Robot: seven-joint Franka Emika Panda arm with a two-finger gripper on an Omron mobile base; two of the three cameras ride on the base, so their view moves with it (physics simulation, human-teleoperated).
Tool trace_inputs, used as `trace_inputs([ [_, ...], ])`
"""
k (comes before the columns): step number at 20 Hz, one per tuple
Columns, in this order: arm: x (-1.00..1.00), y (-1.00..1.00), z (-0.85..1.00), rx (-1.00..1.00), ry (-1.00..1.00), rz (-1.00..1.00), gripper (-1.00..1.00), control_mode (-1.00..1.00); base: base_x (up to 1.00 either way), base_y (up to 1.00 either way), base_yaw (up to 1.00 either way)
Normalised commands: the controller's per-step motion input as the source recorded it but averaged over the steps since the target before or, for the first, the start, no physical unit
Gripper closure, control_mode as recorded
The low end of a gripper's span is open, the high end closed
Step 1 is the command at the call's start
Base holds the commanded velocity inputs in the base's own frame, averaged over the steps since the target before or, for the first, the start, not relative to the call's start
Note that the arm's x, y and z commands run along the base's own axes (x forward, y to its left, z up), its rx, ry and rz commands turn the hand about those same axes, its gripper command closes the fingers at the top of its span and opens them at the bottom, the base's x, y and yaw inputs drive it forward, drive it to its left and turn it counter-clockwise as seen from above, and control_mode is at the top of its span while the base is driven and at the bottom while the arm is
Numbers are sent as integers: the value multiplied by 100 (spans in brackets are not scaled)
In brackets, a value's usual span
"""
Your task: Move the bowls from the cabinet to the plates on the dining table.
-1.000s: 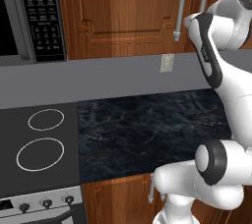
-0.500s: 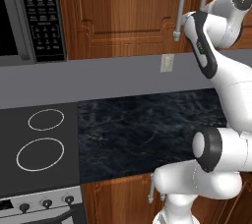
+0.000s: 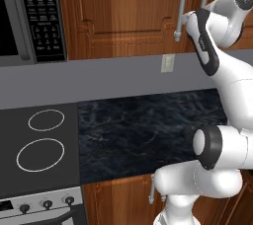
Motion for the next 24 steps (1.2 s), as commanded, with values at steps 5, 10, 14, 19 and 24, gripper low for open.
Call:
trace_inputs([
  [5,6,-9,-15,1,-5,2,100,-100,0,0,0],
  [10,-16,-20,-13,-2,-8,0,100,-100,0,0,0],
  [14,-29,-26,1,-1,-7,0,100,-100,0,0,0],
  [19,-43,-46,22,0,-2,0,100,-100,0,0,0],
  [24,-45,-52,29,1,0,0,100,-100,0,0,0],
])
